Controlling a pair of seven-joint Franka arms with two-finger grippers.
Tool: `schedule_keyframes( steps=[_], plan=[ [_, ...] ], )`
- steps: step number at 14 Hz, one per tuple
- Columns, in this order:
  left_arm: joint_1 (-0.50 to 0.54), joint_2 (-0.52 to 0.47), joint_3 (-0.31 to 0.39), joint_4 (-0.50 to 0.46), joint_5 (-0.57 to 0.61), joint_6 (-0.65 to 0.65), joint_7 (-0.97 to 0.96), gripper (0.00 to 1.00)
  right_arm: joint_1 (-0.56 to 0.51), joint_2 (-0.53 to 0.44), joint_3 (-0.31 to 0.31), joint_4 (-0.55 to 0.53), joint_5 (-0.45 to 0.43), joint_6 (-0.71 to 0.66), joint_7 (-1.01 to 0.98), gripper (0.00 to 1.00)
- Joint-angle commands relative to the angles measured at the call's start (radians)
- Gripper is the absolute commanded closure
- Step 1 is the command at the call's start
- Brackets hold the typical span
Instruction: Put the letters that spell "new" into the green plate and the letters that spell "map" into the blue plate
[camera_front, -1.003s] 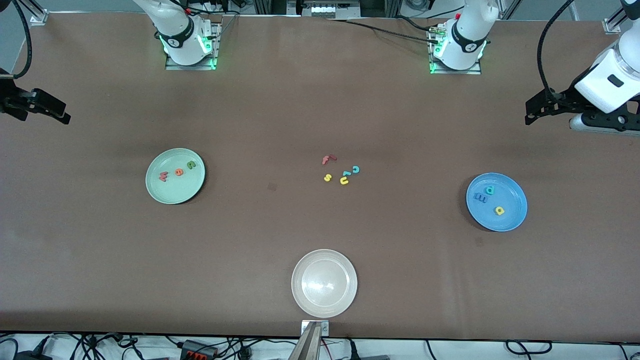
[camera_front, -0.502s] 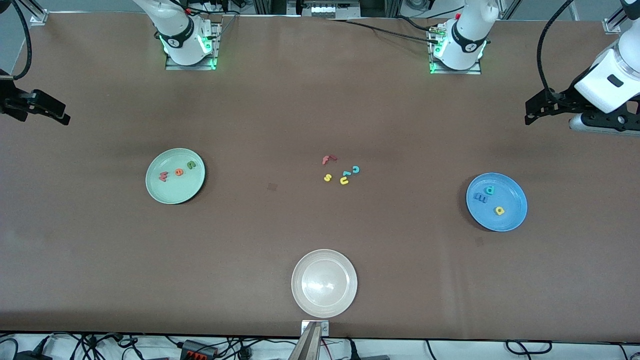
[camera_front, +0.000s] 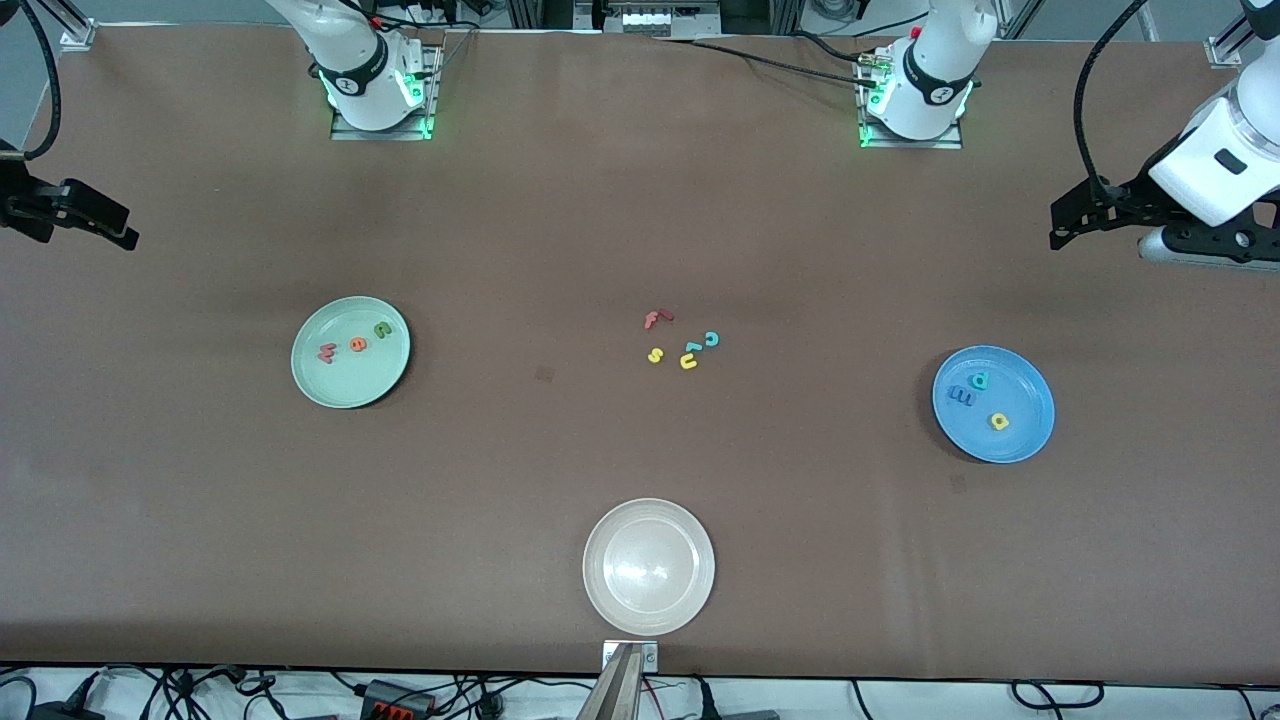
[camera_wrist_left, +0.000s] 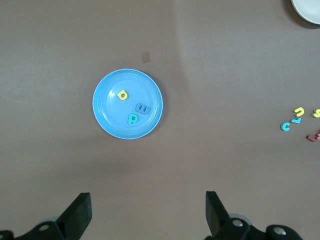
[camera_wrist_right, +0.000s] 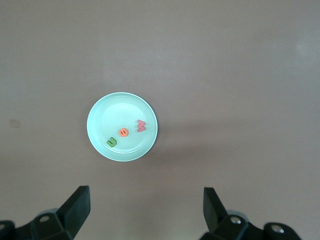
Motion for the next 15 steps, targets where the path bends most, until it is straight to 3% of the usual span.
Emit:
schedule_keyframes(
  steps=[1, 15],
  plan=[
    [-0.006, 0.008, 0.0, 0.025, 0.022, -0.02, 0.011, 0.0, -0.008, -0.022, 0.005, -0.022, -0.013, 0.006, -0.007, 0.0],
    [-0.006, 0.009, 0.0, 0.025, 0.022, -0.02, 0.011, 0.0, -0.014, -0.022, 0.005, -0.022, -0.013, 0.009, -0.021, 0.0]
  ],
)
